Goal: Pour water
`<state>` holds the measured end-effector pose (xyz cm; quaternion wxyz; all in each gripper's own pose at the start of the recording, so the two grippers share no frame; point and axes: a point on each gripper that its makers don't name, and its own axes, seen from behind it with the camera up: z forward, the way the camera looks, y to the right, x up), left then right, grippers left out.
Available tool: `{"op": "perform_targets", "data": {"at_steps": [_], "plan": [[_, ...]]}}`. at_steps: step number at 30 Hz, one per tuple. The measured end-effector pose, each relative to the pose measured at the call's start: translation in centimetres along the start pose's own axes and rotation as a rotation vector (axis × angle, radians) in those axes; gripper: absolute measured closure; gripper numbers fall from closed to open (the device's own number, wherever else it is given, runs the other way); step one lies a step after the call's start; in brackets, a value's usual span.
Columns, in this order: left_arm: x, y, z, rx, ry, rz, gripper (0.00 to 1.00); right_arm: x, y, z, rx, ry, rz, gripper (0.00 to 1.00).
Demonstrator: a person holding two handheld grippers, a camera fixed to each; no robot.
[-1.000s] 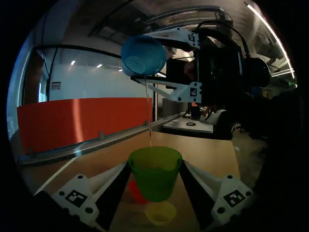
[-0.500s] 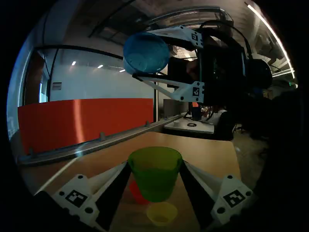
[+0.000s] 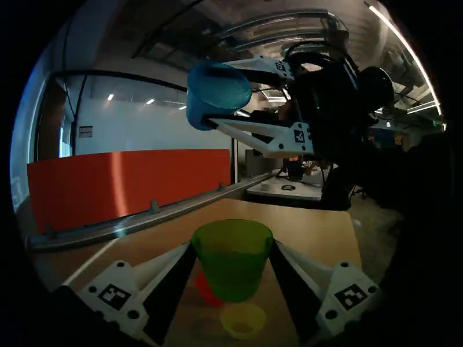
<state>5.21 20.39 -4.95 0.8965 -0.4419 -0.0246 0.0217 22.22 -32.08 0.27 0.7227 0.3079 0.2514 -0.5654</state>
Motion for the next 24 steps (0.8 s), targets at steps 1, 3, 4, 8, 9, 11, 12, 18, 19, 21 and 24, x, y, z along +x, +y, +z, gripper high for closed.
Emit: {"op": "perform_targets", "data": {"at_steps": [1, 3, 4, 8, 9, 11, 12, 18, 19, 21, 24], "plan": [[0.0, 0.0, 0.0, 0.0, 0.0, 0.001, 0.14, -0.1, 0.0, -0.1, 0.0, -0.001, 0.037, 0.11], [0.1, 0.0, 0.0, 0.002, 0.001, 0.002, 0.14, -0.2, -0.1, -0.2, -0.001, -0.004, 0.102, 0.1], [0.1, 0.0, 0.0, 0.003, 0.001, 0.004, 0.14, -0.3, -0.2, -0.2, -0.001, -0.006, 0.14, 0.1], [0.2, -0.1, -0.1, 0.006, 0.0, 0.008, 0.14, -0.7, -0.6, -0.4, 0.008, -0.01, 0.289, 0.1], [0.2, -0.1, -0.1, 0.006, 0.0, 0.009, 0.14, -0.7, -0.8, -0.5, 0.013, -0.011, 0.327, 0.1], [0.2, -0.2, -0.1, 0.007, 0.001, 0.01, 0.14, -0.8, -1.2, -0.6, 0.027, -0.01, 0.406, 0.1], [0.2, -0.2, -0.1, 0.008, 0.001, 0.012, 0.14, -0.9, -1.4, -0.7, 0.031, -0.012, 0.44, 0.1], [0.4, -0.4, -0.3, 0.015, 0.0, 0.028, 0.14, -1.3, -1.8, -0.8, 0.049, -0.03, 0.634, 0.11], [0.5, -0.5, -0.3, 0.016, 0.0, 0.03, 0.14, -1.3, -1.8, -0.8, 0.054, -0.032, 0.67, 0.11], [0.6, -0.5, -0.3, 0.018, 0.001, 0.031, 0.14, -1.4, -1.9, -0.8, 0.061, -0.035, 0.737, 0.1], [0.7, -0.6, -0.3, 0.021, 0.005, 0.032, 0.14, -1.6, -1.8, -0.7, 0.072, -0.035, 0.843, 0.11]]}}
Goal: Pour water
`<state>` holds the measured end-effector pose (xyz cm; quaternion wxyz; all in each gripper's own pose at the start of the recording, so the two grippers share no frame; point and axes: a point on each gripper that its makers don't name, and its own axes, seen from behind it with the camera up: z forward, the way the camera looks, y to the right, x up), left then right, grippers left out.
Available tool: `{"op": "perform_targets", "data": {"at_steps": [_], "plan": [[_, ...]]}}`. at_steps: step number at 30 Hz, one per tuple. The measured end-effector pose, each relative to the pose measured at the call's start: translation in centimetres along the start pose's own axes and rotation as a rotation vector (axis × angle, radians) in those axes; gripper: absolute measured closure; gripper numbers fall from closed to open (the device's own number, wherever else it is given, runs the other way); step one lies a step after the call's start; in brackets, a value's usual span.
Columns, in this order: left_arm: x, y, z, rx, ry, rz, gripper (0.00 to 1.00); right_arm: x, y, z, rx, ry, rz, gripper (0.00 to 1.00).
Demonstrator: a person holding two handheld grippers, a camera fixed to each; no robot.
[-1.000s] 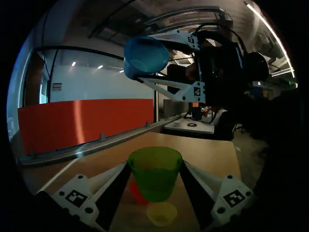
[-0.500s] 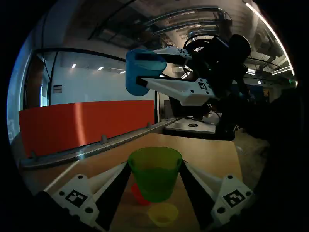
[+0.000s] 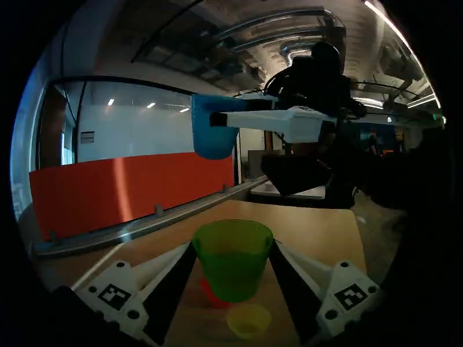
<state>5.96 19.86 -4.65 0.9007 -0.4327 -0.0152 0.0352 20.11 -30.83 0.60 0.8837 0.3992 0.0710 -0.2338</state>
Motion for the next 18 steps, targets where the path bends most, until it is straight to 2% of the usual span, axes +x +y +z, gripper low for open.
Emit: {"op": "perform_targets", "data": {"at_steps": [4, 8, 12, 18], "plan": [[0.1, -0.1, -0.1, 0.004, 0.003, 0.001, 0.14, -0.2, 0.2, 0.0, 0.022, -0.003, 0.118, 0.11], [0.3, -0.3, -0.3, 0.011, 0.004, 0.005, 0.14, -0.9, 0.2, 0.2, 0.039, -0.02, 0.209, 0.11], [0.5, -0.6, -0.4, 0.017, 0.007, 0.005, 0.14, -1.1, 0.0, 0.1, 0.057, -0.021, 0.269, 0.11], [0.8, -1.1, -0.6, 0.032, 0.006, 0.009, 0.14, -1.1, -0.1, -0.2, 0.07, -0.023, 0.32, 0.11]]}}
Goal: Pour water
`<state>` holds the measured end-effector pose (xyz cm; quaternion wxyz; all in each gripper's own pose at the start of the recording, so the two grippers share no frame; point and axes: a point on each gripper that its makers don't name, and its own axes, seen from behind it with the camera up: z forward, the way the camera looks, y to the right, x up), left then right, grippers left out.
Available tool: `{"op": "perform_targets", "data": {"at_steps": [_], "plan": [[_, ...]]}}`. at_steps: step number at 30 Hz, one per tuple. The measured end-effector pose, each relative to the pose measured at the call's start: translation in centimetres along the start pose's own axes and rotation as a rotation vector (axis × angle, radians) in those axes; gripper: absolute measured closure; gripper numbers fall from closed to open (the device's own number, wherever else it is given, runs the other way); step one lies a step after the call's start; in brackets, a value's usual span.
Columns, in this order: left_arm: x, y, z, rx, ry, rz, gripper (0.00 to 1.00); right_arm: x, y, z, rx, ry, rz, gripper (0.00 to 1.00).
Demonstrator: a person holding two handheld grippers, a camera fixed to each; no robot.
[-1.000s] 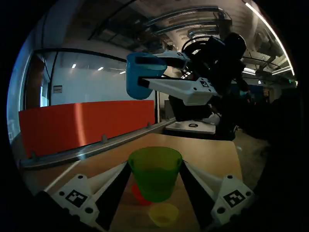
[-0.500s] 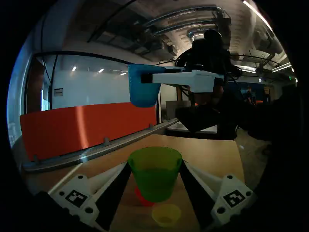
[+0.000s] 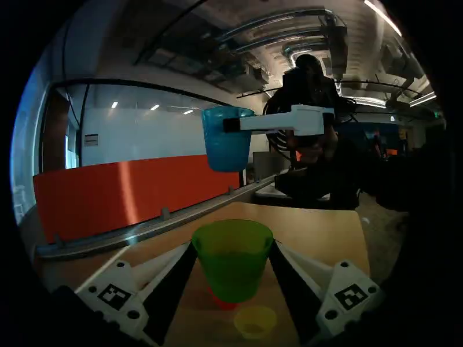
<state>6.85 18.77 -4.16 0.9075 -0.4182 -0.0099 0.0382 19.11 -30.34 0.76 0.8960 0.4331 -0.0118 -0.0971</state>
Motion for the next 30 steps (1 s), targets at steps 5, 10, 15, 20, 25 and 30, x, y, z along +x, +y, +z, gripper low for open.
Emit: {"op": "perform_targets", "data": {"at_steps": [5, 10, 15, 20, 25, 30], "plan": [[0.1, -0.4, -0.2, 0.014, 0.0, 0.0, 0.14, -0.7, 0.4, -0.4, -0.006, -0.015, 0.023, 0.1], [0.4, -1.0, -0.5, 0.029, -0.003, 0.006, 0.14, -1.7, 1.1, -1.2, -0.023, -0.032, 0.04, 0.11], [0.6, -1.7, -0.8, 0.047, -0.007, 0.013, 0.14, -2.8, 1.7, -2.1, -0.032, -0.044, 0.062, 0.11], [0.8, -2.4, -1.2, 0.065, -0.006, 0.016, 0.14, -3.9, 2.3, -3.0, -0.038, -0.057, 0.086, 0.11], [0.8, -3.1, -1.5, 0.08, -0.014, 0.021, 0.14, -4.9, 3.1, -4.1, -0.054, -0.068, 0.089, 0.11], [0.6, -4.0, -1.9, 0.101, -0.027, 0.024, 0.14, -6.3, 3.8, -5.1, -0.072, -0.086, 0.09, 0.11]]}}
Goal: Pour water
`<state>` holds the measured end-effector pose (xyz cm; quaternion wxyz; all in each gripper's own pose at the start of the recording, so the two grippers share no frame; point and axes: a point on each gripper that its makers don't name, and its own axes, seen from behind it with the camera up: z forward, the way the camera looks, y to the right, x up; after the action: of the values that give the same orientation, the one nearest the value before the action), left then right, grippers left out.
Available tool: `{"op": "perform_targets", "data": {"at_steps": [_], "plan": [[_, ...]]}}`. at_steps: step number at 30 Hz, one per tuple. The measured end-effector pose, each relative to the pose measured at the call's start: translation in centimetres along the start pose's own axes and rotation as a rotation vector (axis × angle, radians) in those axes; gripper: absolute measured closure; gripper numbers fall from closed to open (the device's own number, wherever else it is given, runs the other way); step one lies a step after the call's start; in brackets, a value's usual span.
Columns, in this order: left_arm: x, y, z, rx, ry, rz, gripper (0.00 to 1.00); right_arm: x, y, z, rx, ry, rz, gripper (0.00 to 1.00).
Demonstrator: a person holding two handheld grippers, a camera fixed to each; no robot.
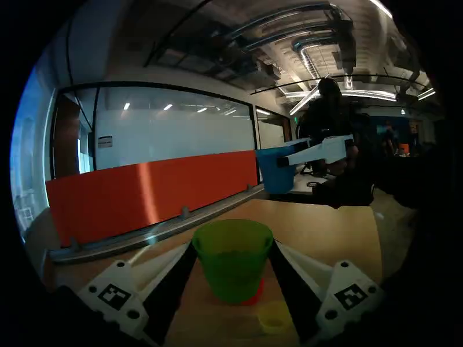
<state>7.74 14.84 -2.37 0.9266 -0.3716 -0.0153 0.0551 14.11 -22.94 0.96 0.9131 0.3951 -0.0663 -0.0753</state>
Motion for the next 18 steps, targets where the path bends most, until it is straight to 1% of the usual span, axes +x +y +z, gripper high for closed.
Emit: {"op": "perform_targets", "data": {"at_steps": [8, 14, 18], "plan": [[-0.8, -1.2, -0.3, 0.027, -0.034, 0.004, 0.14, -1.6, 0.5, -1.1, -0.007, -0.012, 0.0, 0.1], [-1.3, -1.3, -0.5, 0.023, -0.062, 0.007, 0.14, -2.8, 0.6, -1.4, -0.003, -0.025, 0.009, 0.1], [-2.1, -1.3, -0.5, 0.019, -0.098, 0.02, 0.14, -3.7, 0.6, -1.6, 0.001, -0.035, 0.011, 0.1]]}}
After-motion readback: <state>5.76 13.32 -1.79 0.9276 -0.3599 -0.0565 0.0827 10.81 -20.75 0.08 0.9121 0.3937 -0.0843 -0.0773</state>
